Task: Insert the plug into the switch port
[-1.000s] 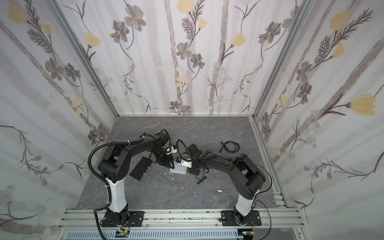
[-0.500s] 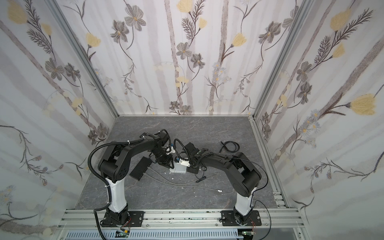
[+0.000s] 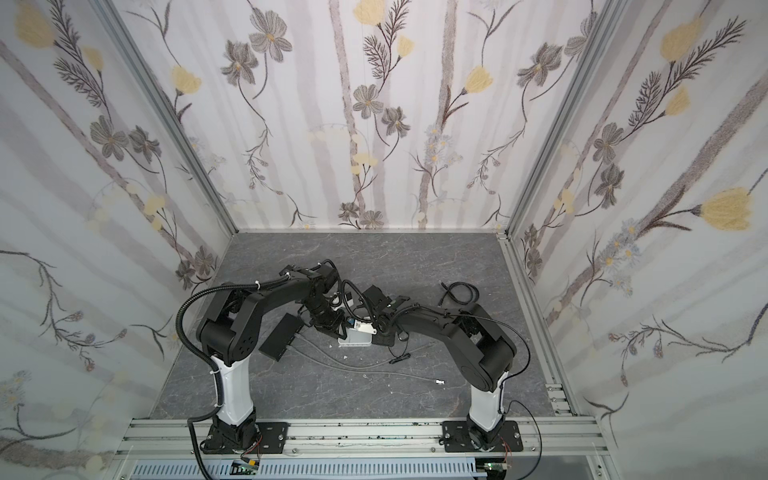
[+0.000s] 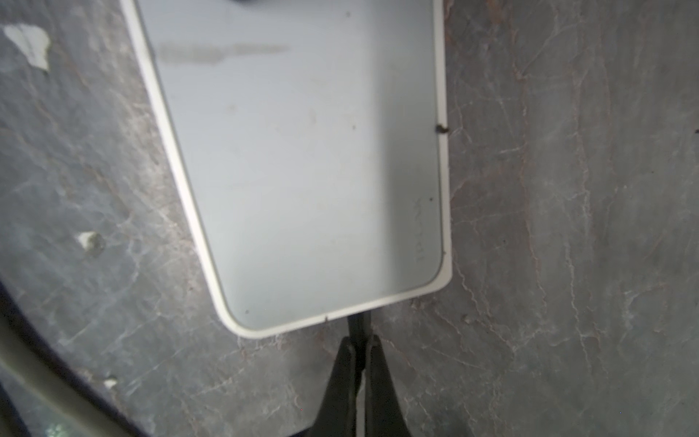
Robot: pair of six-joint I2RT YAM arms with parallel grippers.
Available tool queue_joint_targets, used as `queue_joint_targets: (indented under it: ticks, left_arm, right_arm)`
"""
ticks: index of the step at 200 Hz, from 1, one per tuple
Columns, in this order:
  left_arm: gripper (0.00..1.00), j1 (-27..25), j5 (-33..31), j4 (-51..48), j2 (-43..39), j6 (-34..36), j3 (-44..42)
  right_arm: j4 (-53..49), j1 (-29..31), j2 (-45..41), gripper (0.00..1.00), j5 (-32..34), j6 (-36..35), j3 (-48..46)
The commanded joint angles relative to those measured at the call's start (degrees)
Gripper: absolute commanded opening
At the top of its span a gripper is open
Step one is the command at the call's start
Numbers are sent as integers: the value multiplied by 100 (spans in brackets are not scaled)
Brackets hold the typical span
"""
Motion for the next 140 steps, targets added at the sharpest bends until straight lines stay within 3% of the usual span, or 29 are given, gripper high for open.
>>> queue_joint_targets:
  ticks: [1,140]
  left_arm:
    - [32,-82,-94,279,61,92,-3]
    - [33,-324,-151,604,-189,43,-121]
  right_arm:
    - [907,189,31,0,-858,-379,18]
    - [1260,266,-145,0,-796,-386,-60]
